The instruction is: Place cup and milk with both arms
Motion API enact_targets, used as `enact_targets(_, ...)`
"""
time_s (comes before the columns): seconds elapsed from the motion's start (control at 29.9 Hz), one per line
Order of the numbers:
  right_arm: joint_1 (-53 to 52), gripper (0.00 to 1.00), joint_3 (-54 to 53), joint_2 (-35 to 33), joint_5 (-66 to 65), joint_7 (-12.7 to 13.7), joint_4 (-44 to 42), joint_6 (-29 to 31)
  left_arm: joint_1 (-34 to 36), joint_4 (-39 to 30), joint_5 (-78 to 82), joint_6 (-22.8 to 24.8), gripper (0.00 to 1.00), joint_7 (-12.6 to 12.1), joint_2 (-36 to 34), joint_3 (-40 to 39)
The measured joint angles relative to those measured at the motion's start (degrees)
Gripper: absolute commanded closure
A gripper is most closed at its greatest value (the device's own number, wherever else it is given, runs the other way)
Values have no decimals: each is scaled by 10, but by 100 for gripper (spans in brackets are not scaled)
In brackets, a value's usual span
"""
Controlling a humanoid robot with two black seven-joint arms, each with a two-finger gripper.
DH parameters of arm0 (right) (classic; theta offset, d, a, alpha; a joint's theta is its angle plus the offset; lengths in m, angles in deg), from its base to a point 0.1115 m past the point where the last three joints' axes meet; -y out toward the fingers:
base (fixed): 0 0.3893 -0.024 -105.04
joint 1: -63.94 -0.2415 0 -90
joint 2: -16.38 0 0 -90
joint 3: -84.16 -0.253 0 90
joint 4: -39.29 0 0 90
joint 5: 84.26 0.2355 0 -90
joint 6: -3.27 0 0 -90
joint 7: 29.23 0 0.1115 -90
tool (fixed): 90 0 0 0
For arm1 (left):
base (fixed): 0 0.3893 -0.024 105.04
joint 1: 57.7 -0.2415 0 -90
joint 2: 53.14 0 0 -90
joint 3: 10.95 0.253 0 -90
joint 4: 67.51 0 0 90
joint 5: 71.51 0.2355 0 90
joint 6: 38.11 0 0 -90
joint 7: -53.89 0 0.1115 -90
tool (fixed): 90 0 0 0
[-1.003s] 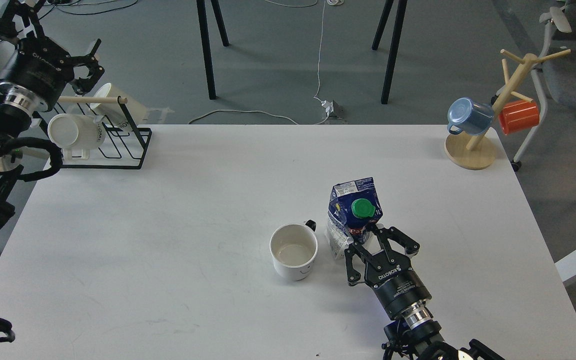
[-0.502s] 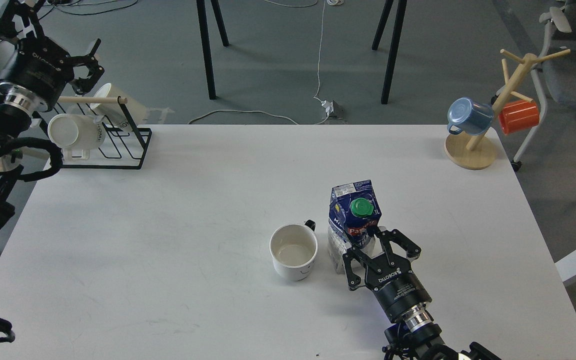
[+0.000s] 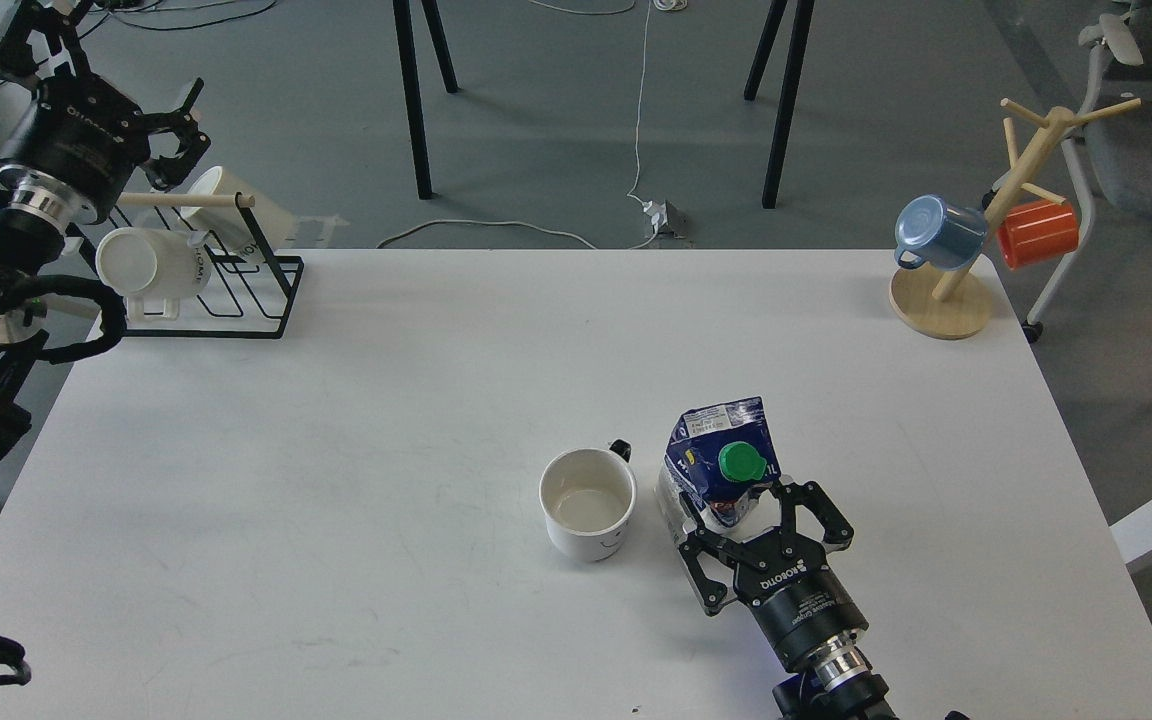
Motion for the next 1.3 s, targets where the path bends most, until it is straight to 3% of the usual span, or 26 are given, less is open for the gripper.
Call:
enact_targets(0.37, 90, 2, -6, -35, -2, -1, 56, 0, 0, 0, 0, 0, 1, 1, -1, 0)
enact_targets(0.53, 139, 2, -45, -141, -3, -3, 136, 0, 0, -1, -6, 0, 1, 4, -1, -8)
enact_targets(0.77, 140, 1, -214, -264, 1, -5, 173, 0, 0, -1, -10, 0, 1, 5, 16, -27)
enact_targets(0.97, 12, 1, -279, -313, 1, -5, 118, 0, 0, 0, -17, 0, 1, 0, 38, -35)
enact_targets(1.3, -316, 3, -213, -314, 3, 5, -127, 0, -2, 6, -49, 0, 1, -3, 83, -37)
